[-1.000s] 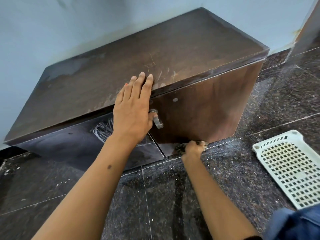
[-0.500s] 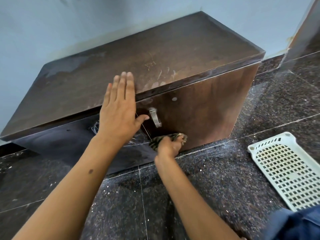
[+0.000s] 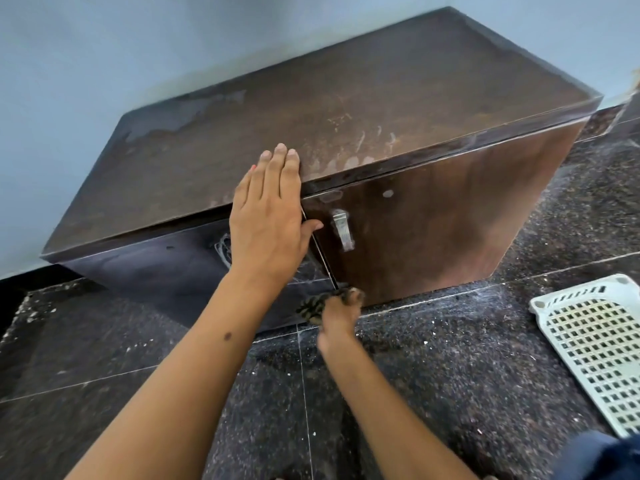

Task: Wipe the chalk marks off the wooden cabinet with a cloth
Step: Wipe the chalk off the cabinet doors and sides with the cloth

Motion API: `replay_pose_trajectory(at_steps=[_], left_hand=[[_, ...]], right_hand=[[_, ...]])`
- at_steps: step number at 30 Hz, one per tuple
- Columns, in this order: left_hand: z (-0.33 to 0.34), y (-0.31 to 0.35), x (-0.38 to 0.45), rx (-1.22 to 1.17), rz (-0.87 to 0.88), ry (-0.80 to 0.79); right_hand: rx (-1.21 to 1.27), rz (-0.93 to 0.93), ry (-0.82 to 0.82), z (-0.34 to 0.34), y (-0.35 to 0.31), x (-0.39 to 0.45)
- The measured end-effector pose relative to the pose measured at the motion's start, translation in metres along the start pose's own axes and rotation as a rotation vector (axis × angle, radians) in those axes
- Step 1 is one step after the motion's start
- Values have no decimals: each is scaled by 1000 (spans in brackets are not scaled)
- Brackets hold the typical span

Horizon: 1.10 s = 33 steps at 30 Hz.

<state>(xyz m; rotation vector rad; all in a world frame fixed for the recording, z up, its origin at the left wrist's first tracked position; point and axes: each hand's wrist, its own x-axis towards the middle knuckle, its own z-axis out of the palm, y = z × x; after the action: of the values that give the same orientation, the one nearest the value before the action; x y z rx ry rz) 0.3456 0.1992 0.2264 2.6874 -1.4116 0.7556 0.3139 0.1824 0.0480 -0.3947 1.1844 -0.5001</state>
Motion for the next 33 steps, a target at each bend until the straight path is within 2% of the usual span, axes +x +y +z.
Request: replay_pose_trajectory(at_steps=[3, 11, 14, 17, 19, 22, 24, 27, 30, 33], left_hand=[[1, 0, -1, -12, -7, 20], [2, 0, 0, 3, -9, 34], [4, 0, 0, 8, -8, 41], [4, 0, 0, 6, -12, 45], [5, 0, 0, 7, -10, 48], [5, 0, 0, 1, -12, 54], [5, -1, 0, 2, -12, 62], [5, -1, 0, 4, -11, 73], [5, 0, -1, -2, -9, 62], [6, -1, 0, -1, -3, 78]], right_hand=[[-42, 44, -90, 13, 9, -19], [-9, 198, -13, -24, -11, 31], [53, 77, 8, -5, -19, -4], [48, -70, -106, 26, -16, -45], [19, -148, -143, 35, -8, -51], [-57, -178, -113, 35, 2, -41], [-44, -98, -60, 26, 0, -30], [-26, 122, 27, -2, -8, 3], [-70, 191, 21, -25, 0, 41], [-21, 205, -37, -12, -8, 12]])
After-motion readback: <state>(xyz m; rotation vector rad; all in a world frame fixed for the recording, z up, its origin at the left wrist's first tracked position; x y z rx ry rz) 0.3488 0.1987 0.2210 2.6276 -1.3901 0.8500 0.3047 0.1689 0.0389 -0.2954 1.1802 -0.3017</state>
